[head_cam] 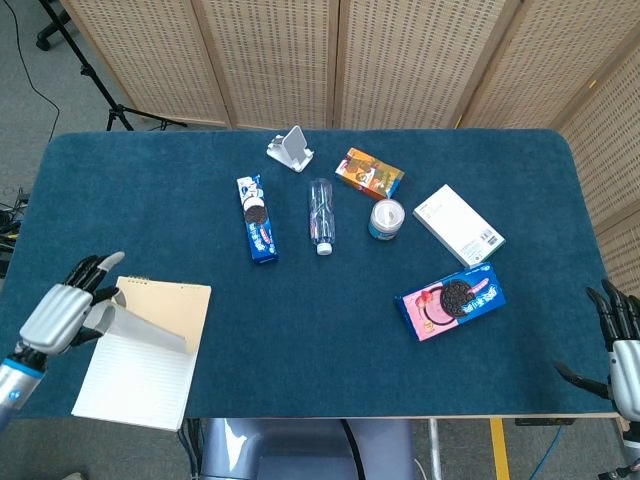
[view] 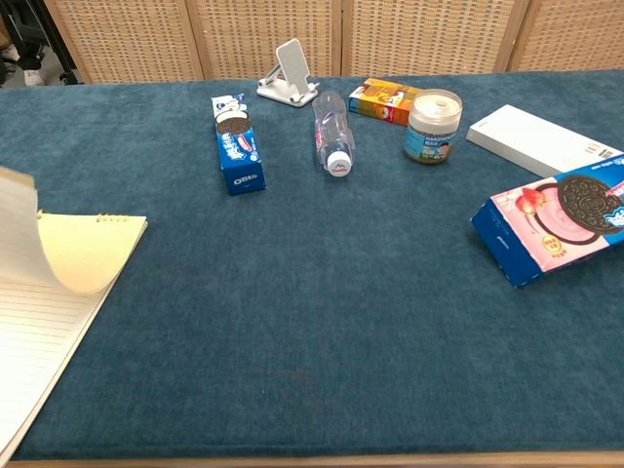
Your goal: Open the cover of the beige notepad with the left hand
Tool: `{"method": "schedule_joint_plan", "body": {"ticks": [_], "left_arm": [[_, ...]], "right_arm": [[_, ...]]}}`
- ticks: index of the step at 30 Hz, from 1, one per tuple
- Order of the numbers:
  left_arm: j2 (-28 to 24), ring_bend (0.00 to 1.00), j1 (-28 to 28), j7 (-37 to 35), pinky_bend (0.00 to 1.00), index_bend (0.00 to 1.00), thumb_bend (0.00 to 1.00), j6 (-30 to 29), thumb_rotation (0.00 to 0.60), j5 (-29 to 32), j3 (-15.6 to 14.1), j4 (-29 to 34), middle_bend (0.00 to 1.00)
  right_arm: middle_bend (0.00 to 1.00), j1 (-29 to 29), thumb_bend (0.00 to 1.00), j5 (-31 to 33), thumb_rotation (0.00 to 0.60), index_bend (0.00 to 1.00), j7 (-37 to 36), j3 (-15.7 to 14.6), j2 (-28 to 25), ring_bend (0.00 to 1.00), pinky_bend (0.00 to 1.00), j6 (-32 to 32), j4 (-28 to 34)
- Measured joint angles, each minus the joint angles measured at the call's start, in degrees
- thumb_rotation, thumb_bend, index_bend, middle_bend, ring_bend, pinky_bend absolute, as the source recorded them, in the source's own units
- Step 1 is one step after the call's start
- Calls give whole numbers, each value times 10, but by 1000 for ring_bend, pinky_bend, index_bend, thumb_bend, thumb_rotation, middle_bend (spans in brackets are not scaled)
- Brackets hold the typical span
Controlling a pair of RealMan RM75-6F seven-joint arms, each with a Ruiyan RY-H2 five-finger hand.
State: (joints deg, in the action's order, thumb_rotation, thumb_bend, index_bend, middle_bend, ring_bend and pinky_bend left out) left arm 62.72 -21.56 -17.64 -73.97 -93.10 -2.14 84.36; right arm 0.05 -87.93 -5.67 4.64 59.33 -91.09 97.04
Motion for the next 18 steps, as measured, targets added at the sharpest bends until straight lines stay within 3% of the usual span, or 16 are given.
{"method": "schedule_joint_plan", "body": {"ticks": [7, 11, 15, 17, 18], "left_arm": [[15, 0, -77, 41, 0, 819, 595, 109, 600, 107, 77, -13, 0], [46, 0, -133, 76, 0, 819, 593, 168, 600, 165, 123, -59, 0], [75, 0, -171, 110, 0, 808, 562, 207, 600, 200, 146, -111, 0], [94, 0, -189, 132, 0, 617, 471, 225, 600, 226, 159, -145, 0], [103, 0, -197, 143, 0, 383, 373, 231, 600, 239, 164, -161, 0]], "right_arm": [[0, -1, 0, 8, 600, 0, 3, 3, 3, 0, 0, 3, -1], [0, -4, 0, 21, 600, 0, 3, 9, 4, 0, 0, 9, -5], [0, -8, 0, 34, 600, 0, 6, 15, 6, 0, 0, 14, -10], [0, -9, 0, 39, 600, 0, 11, 17, 9, 0, 0, 16, -12], [0, -10, 0, 41, 600, 0, 13, 18, 10, 0, 0, 17, -12]]}}
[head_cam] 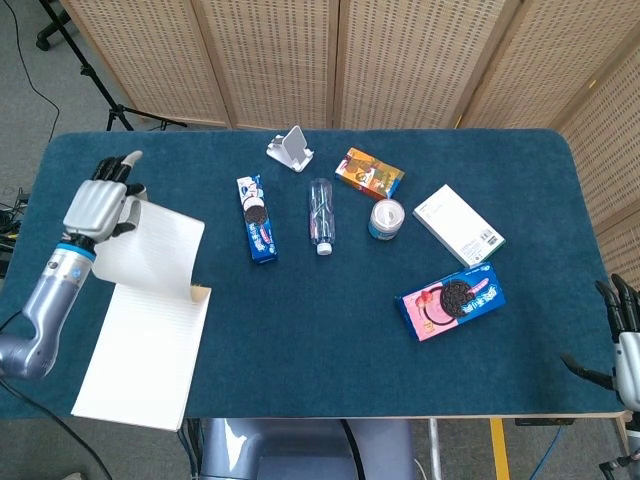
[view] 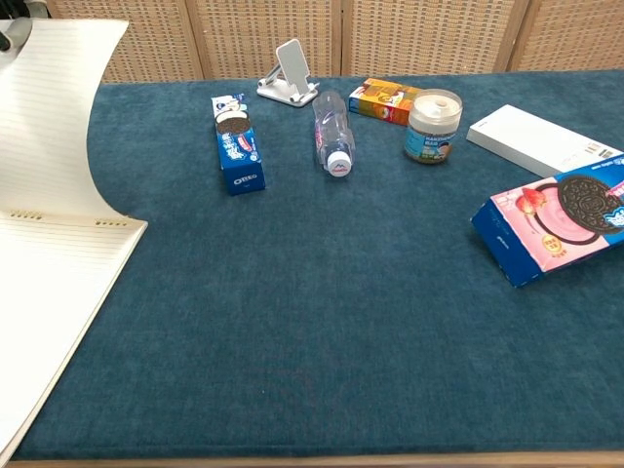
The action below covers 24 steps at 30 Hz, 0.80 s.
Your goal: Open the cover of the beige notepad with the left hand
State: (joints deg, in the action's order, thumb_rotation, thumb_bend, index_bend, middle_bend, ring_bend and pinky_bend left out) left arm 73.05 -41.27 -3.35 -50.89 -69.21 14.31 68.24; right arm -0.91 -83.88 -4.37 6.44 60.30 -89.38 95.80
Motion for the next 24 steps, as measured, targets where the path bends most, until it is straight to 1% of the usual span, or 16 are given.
{"method": "schedule_joint_plan", "body": {"ticks": [1, 2, 3, 4, 5, 8, 10, 13, 16, 19, 22, 24], "left_arm": [[10, 0, -8, 10, 0, 168, 259, 5, 600, 14, 6, -17, 0], [25, 0, -17, 21, 0, 69, 187, 10, 600, 36, 17, -41, 0], [35, 0, -23, 25, 0, 1, 95, 15, 600, 55, 27, -57, 0], [45, 0, -30, 27, 0, 0, 39, 22, 600, 74, 37, -74, 0], [60, 0, -39, 26, 0, 0, 17, 29, 600, 98, 51, -93, 0], [88, 0, -51, 17, 0, 0, 0, 33, 600, 129, 78, -115, 0], [89, 0, -51, 4, 0, 0, 0, 26, 600, 125, 81, -115, 0], [74, 0, -38, -22, 0, 0, 0, -10, 600, 96, 81, -91, 0], [39, 0, -11, -36, 0, 0, 0, -55, 600, 67, 73, -34, 0], [-7, 0, 24, -36, 0, 0, 0, -81, 600, 48, 60, 46, 0], [-59, 0, 68, -24, 0, 0, 0, -107, 600, 35, 37, 138, 0], [-94, 0, 107, -13, 0, 0, 0, -132, 600, 21, 14, 203, 0]], "right_arm": [[0, -1, 0, 2, 600, 0, 3, 1, 1, 0, 0, 1, -1], [0, -1, 0, 6, 600, 0, 6, 2, 3, 0, 0, 3, -2], [0, -2, 0, 10, 600, 0, 9, 3, 5, 0, 0, 5, -3], [0, -4, 0, 14, 600, 0, 14, 4, 8, 0, 0, 8, -4], [0, -5, 0, 17, 600, 0, 16, 5, 10, 0, 0, 10, -5], [0, -7, 0, 20, 600, 0, 20, 6, 13, 0, 0, 16, -7], [0, -9, 0, 20, 600, 0, 24, 5, 14, 0, 0, 18, -8], [0, -10, 0, 13, 600, 0, 27, 0, 17, 0, 0, 20, -7], [0, -8, 0, 7, 600, 0, 26, -1, 15, 0, 0, 14, -4], [0, -6, 0, -1, 600, 0, 21, -3, 12, 0, 0, 8, -1], [0, -3, 0, -6, 600, 0, 16, -4, 8, 0, 0, 2, 2], [0, -1, 0, -9, 600, 0, 15, -4, 7, 0, 0, -3, 4]]}}
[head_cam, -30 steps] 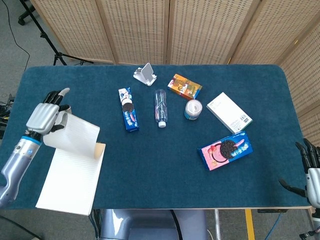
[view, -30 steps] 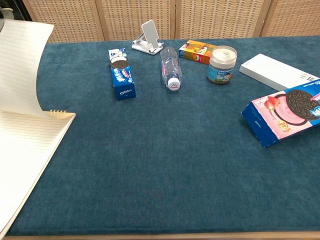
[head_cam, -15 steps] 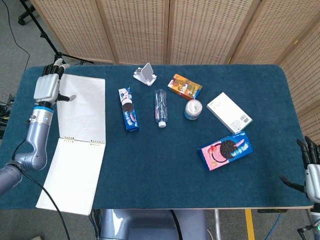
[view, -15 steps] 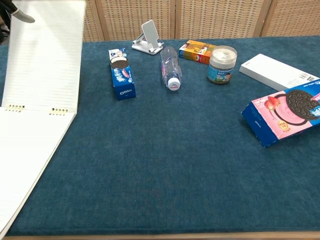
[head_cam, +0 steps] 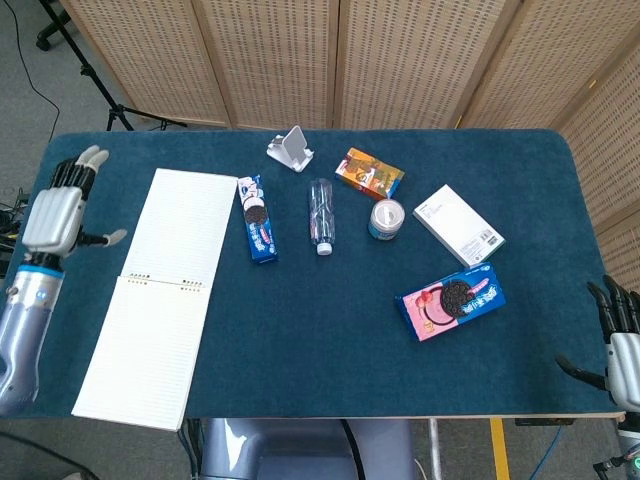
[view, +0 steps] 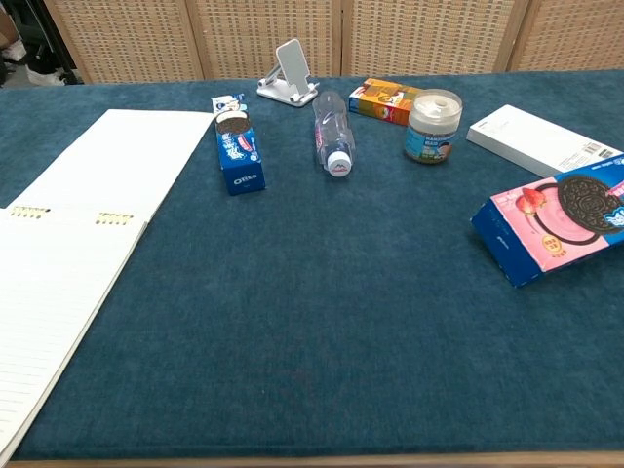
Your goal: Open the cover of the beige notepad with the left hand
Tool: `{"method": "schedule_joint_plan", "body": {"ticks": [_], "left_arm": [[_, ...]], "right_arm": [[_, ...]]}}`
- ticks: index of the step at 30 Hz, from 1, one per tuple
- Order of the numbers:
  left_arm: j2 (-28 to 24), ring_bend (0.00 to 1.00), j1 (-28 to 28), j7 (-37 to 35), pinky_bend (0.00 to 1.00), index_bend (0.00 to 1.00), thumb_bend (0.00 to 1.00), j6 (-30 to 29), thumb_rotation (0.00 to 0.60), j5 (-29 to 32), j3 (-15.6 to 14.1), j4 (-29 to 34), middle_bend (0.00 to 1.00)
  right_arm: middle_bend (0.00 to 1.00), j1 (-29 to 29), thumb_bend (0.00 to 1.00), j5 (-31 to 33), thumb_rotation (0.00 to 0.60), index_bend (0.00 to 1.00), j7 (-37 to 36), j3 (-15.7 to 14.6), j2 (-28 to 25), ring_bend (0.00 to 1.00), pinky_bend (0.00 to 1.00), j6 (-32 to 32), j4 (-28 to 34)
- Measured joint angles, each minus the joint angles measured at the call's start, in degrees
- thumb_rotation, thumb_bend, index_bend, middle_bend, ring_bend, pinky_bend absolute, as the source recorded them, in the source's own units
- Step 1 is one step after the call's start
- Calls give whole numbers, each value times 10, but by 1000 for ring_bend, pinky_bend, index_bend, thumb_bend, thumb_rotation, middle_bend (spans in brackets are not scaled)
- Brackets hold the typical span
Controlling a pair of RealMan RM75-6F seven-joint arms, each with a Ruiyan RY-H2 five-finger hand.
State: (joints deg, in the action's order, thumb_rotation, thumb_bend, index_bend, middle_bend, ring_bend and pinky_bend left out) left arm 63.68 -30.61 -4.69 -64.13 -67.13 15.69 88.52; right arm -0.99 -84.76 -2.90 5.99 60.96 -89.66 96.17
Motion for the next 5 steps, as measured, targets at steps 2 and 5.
{"method": "schedule_joint_plan", "body": {"ticks": [2, 5], "left_arm": [[-26, 0, 45, 11, 0, 0, 0, -35, 600, -21, -31, 50, 0], [-42, 0, 108, 25, 0, 0, 0, -92, 600, -57, -78, 86, 0]], "right_arm": [[0, 2, 0, -3, 600, 0, 0, 0, -1, 0, 0, -4, 1], [0, 3, 0, -8, 600, 0, -1, -1, -1, 0, 0, -8, 2]]}}
